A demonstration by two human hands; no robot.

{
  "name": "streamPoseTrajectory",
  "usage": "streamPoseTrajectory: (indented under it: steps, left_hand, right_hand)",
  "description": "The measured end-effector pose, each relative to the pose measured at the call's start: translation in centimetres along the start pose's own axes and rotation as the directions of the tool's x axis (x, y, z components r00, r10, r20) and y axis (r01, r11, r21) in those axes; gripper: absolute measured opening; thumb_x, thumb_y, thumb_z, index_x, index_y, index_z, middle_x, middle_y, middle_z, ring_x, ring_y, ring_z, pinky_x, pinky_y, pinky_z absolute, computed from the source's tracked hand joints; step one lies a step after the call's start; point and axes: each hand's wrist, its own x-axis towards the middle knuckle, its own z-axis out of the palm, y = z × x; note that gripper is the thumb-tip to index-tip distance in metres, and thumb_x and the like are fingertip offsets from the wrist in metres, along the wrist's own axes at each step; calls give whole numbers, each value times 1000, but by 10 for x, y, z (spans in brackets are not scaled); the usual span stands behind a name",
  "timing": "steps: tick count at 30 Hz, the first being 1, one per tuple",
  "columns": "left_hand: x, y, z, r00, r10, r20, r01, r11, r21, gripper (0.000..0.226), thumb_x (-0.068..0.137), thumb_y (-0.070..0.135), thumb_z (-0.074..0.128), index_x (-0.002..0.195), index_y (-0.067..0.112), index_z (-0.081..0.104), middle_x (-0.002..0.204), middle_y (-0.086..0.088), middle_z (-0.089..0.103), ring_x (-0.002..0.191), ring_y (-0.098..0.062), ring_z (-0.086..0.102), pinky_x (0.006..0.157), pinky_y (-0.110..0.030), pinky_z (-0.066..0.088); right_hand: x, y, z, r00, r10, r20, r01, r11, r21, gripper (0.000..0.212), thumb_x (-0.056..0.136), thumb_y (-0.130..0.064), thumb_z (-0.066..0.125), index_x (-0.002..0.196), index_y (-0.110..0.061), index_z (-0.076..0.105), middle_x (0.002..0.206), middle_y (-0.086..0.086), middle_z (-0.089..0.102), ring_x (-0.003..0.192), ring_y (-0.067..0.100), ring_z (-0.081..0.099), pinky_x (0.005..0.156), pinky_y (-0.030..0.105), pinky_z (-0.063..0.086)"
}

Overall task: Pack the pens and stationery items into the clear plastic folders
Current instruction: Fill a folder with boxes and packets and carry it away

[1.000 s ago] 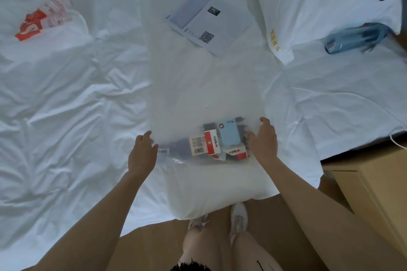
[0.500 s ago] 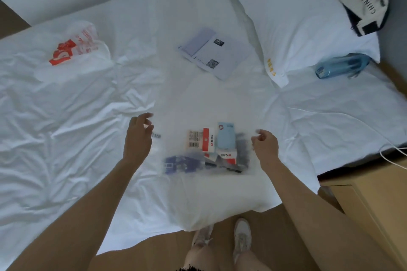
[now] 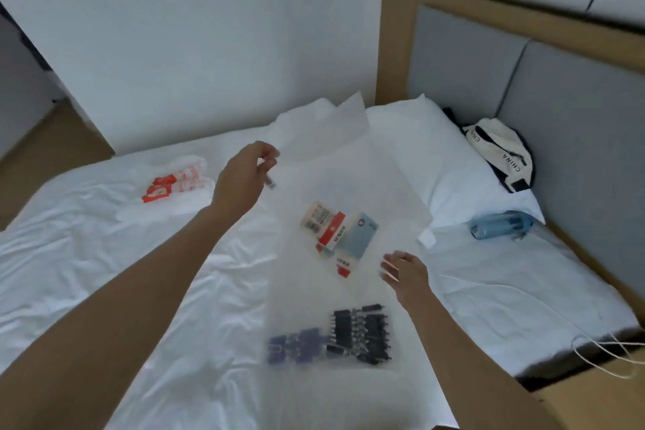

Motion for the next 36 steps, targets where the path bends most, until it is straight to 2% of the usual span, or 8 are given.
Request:
streamPoseTrajectory:
  steps: [5, 10, 13, 19, 23, 29, 32, 36]
  left_hand:
    - [32, 62, -46, 977, 169, -127, -178, 982, -58, 12, 95, 14, 54, 102, 19, 62, 100, 10, 61, 67, -12, 60, 75, -36, 51]
    - [52, 115, -77, 940, 293, -172, -297, 955, 2, 13, 96, 19, 53, 103, 26, 62, 99, 18, 59, 62, 2, 57, 64, -5, 35]
    - [59, 132, -85, 932, 309, -187, -317, 948, -11, 14, 96, 19, 53, 102, 27, 63, 99, 19, 59, 62, 2, 56, 59, 3, 32]
    - [72, 146, -82, 916, 365, -164, -373, 927, -23, 13, 95, 22, 54, 101, 28, 64, 95, 20, 58, 61, 6, 55, 64, 0, 32]
    - [76, 149, -76, 939, 344, -21, -341, 917, -206, 11, 90, 13, 61, 96, 20, 67, 87, 13, 64, 61, -5, 61, 60, -20, 49]
    - [73, 150, -67, 932, 358, 52, -334, 907, -257, 10, 90, 12, 62, 95, 19, 68, 88, 10, 65, 58, 3, 56, 56, -38, 54]
    - [68, 158, -71, 920, 390, 32, -370, 895, -248, 11, 89, 12, 62, 94, 20, 67, 90, 8, 65, 61, 1, 55, 58, -33, 53]
    - [69, 163, -86, 887, 441, -139, -462, 850, -254, 9, 90, 14, 62, 96, 18, 67, 90, 11, 65, 62, -4, 59, 61, -14, 47]
  right_hand:
    - [-18, -33, 29, 995, -63, 81, 53, 992, 119, 3, 96, -4, 50, 95, -5, 52, 91, 14, 61, 82, 28, 61, 75, 37, 52]
    - [-38, -52, 50, 978, -111, 174, 62, 963, 262, 5, 94, -1, 53, 91, -4, 52, 87, 16, 60, 78, 29, 61, 80, 38, 53]
    - [-48, -60, 53, 972, -137, 190, 76, 951, 300, 5, 93, 0, 54, 90, -3, 52, 87, 16, 61, 79, 30, 61, 84, 39, 52]
    - [-60, -69, 42, 969, -172, 178, 107, 940, 323, 6, 92, 0, 54, 97, -3, 53, 90, 15, 62, 84, 30, 62, 86, 43, 50]
    - [-58, -67, 24, 975, -155, 158, 96, 939, 331, 12, 92, -3, 57, 102, -7, 52, 96, 13, 61, 91, 30, 61, 84, 47, 51]
    - [-56, -59, 7, 984, -113, 139, 54, 925, 375, 11, 93, -1, 54, 97, -12, 52, 96, 12, 61, 89, 29, 62, 65, 41, 57]
    - [-62, -65, 8, 979, -137, 152, 66, 916, 396, 12, 92, -1, 55, 95, -12, 52, 95, 11, 60, 88, 27, 61, 70, 43, 52]
    - [-75, -77, 12, 954, -247, 168, 152, 886, 439, 18, 94, -5, 52, 110, -12, 48, 110, 12, 60, 102, 26, 59, 80, 44, 50]
